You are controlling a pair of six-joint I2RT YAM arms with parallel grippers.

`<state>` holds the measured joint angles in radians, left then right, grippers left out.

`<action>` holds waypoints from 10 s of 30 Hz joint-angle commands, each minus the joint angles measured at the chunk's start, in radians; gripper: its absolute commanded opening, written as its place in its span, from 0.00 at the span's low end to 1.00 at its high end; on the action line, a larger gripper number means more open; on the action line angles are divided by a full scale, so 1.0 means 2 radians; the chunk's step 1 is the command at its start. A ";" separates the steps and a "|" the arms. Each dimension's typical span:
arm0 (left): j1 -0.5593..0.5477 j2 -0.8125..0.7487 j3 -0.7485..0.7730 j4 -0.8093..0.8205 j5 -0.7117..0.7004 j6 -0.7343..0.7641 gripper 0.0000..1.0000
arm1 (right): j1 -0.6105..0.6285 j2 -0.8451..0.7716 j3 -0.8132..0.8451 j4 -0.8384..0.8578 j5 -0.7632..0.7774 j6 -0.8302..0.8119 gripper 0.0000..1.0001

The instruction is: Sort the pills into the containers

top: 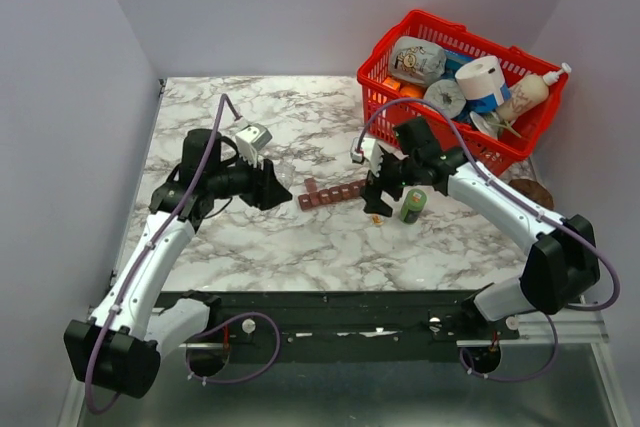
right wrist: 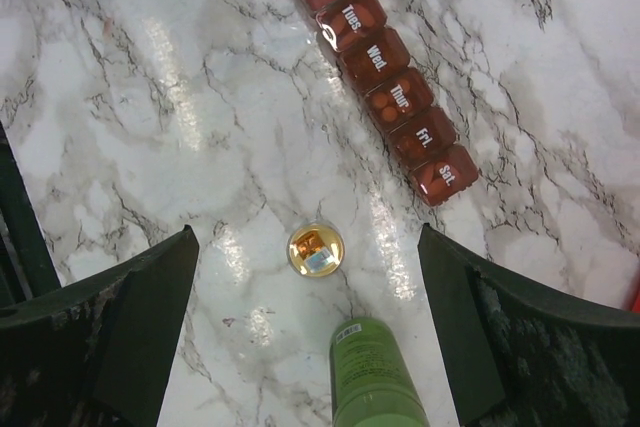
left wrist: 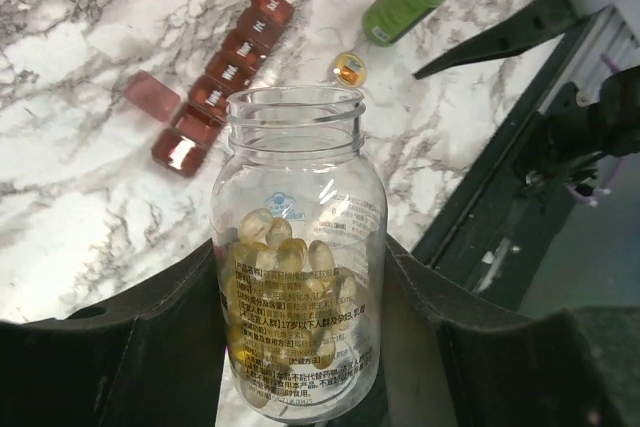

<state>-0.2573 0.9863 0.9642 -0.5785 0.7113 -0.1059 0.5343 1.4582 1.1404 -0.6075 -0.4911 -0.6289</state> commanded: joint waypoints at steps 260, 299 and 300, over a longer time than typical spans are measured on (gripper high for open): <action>-0.160 -0.207 -0.302 0.439 0.036 0.068 0.00 | 0.041 -0.012 0.159 -0.232 -0.281 -0.249 0.19; -0.207 -0.119 -0.260 0.485 0.045 -0.021 0.00 | 0.149 0.033 0.231 -0.206 -0.205 -0.224 0.19; -0.207 -0.120 -0.260 0.487 0.045 -0.024 0.00 | 0.153 0.033 0.227 -0.206 -0.198 -0.233 0.19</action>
<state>-0.6632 0.7547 0.4038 0.3241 0.7940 -0.1329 0.8028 1.5124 1.5925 -1.0313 -0.9691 -1.0439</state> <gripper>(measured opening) 0.600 0.440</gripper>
